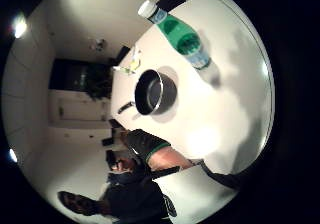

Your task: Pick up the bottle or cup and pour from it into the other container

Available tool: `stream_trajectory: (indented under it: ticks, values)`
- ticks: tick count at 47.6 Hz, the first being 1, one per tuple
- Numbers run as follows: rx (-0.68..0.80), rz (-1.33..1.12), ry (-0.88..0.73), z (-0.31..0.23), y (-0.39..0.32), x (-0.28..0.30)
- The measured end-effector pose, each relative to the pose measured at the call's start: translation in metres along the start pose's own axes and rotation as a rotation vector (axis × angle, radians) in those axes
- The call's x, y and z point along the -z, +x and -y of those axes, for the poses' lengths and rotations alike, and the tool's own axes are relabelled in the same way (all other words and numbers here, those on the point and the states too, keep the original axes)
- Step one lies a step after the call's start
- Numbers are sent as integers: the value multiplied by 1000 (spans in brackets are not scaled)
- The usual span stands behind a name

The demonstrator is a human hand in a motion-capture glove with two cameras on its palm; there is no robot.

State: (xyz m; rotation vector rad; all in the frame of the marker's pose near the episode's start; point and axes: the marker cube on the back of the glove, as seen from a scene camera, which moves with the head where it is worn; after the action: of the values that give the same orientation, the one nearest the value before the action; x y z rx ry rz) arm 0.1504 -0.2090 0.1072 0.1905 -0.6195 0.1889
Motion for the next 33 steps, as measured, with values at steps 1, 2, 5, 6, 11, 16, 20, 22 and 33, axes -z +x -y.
stream_trajectory:
  ticks: [1,2,5,6,11,16,20,22,33]
  values:
    - [2,27,4,7,2,-4]
    - [-21,54,-18,11,4,-8]
    - [-124,126,-127,23,4,-17]
    - [-137,143,-142,28,5,-20]
    - [-134,218,-148,42,12,-37]
    - [-126,379,-120,65,16,-56]
    - [-111,525,-107,87,15,-70]
    - [-95,582,-96,93,14,-77]
    - [19,838,-35,110,7,-113]
